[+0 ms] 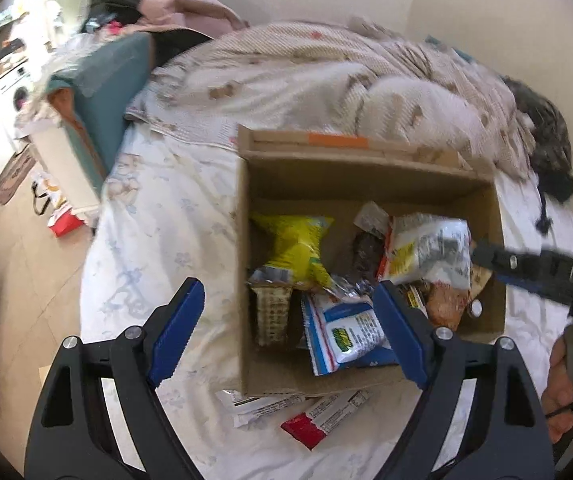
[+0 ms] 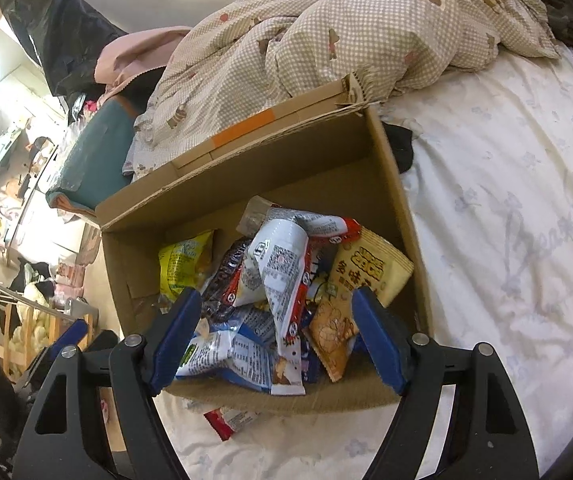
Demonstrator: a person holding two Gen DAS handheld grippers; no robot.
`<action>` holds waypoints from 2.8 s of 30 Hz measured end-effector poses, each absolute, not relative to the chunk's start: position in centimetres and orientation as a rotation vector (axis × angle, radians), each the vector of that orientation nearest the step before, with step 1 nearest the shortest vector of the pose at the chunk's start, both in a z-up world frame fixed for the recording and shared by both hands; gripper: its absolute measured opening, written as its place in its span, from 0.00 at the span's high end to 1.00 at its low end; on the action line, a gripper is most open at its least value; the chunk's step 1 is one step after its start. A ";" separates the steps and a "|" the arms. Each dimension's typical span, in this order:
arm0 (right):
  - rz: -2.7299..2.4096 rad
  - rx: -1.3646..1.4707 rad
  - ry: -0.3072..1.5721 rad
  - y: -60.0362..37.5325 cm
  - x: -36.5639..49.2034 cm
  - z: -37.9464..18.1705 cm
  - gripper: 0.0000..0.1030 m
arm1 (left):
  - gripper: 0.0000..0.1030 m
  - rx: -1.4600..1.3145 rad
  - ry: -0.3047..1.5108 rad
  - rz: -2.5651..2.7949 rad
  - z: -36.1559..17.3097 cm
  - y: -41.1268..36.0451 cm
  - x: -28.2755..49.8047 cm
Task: Organize snacks
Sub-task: 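Withdraw both grippers from the box back toward the remaining snacks, then grasp the white bar with red end with the right gripper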
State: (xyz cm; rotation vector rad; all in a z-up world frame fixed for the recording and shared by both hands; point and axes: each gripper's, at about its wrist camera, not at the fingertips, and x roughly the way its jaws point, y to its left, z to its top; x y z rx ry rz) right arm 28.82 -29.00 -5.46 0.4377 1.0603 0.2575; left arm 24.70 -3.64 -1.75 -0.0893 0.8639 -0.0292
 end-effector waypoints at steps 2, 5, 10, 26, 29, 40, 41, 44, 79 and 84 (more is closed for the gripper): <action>0.251 0.422 1.067 -28.9 28.3 -5.5 0.22 | 0.18 -0.106 0.850 -0.020 -1.3 -3.0 24.1; 0.239 0.402 1.059 -28.9 27.3 -5.2 0.22 | 0.18 -0.118 0.848 -0.008 -1.0 -2.3 23.1; 0.226 0.421 1.056 -29.3 25.3 -5.0 0.22 | 0.18 -0.124 0.859 0.003 -1.1 -1.4 21.3; 0.219 0.441 1.046 -29.6 19.5 -4.8 0.22 | 0.18 -0.186 0.842 0.048 -0.9 0.6 15.8; 0.221 0.424 1.056 -29.0 18.3 -5.1 0.22 | 0.16 -0.223 0.852 0.028 -1.2 1.0 15.1; 0.217 0.442 1.092 -28.1 15.9 -6.5 0.22 | 0.01 -0.238 0.935 0.045 -2.5 1.0 14.0; 0.218 0.447 1.099 -28.0 15.8 -6.7 0.22 | 0.01 -0.236 0.944 0.058 -2.7 1.2 14.0; 0.221 0.478 1.117 -27.9 15.8 -7.3 0.22 | 0.01 -0.239 0.953 0.102 -2.9 1.9 13.8; 0.098 0.307 1.385 -20.3 19.3 -15.9 0.70 | 0.01 -0.278 1.229 0.183 -9.7 4.4 18.0; 0.145 0.350 1.347 -24.3 16.9 -12.7 0.72 | 0.01 -0.174 1.274 -0.020 -10.8 0.4 19.5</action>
